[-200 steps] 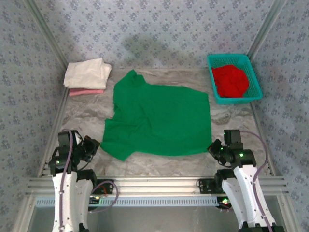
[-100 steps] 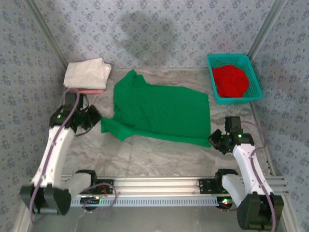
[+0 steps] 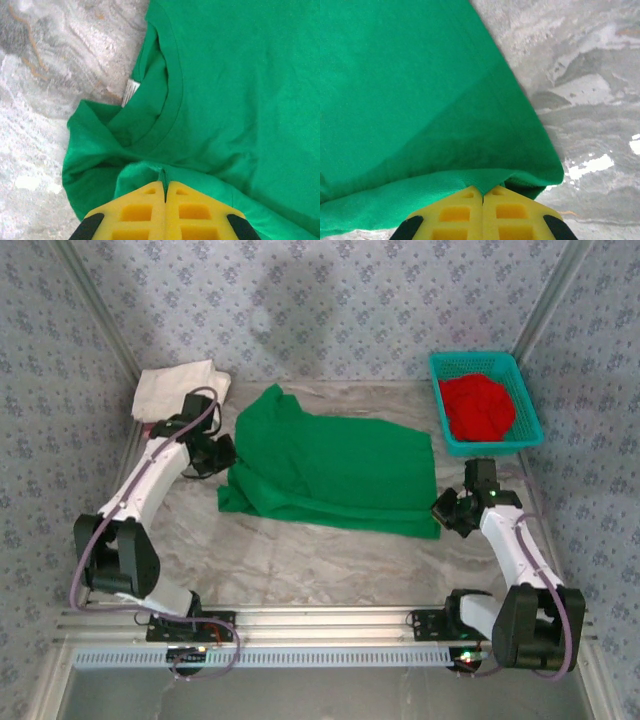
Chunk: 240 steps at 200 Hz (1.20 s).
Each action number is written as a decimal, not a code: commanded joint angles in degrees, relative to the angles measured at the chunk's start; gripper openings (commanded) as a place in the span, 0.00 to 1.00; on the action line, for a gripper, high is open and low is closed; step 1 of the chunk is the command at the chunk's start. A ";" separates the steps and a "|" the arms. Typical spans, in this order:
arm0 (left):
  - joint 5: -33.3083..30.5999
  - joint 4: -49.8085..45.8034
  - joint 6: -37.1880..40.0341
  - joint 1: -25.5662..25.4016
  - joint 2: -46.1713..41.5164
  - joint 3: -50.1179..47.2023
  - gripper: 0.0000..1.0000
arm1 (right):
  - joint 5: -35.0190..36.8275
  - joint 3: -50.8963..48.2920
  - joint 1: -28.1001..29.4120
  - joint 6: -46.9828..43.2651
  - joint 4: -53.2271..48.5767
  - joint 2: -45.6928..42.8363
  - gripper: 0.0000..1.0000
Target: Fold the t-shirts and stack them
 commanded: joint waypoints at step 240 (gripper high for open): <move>3.79 25.18 11.11 6.44 3.39 -20.06 0.51 | 1.38 -2.50 16.16 -3.49 24.71 12.80 0.08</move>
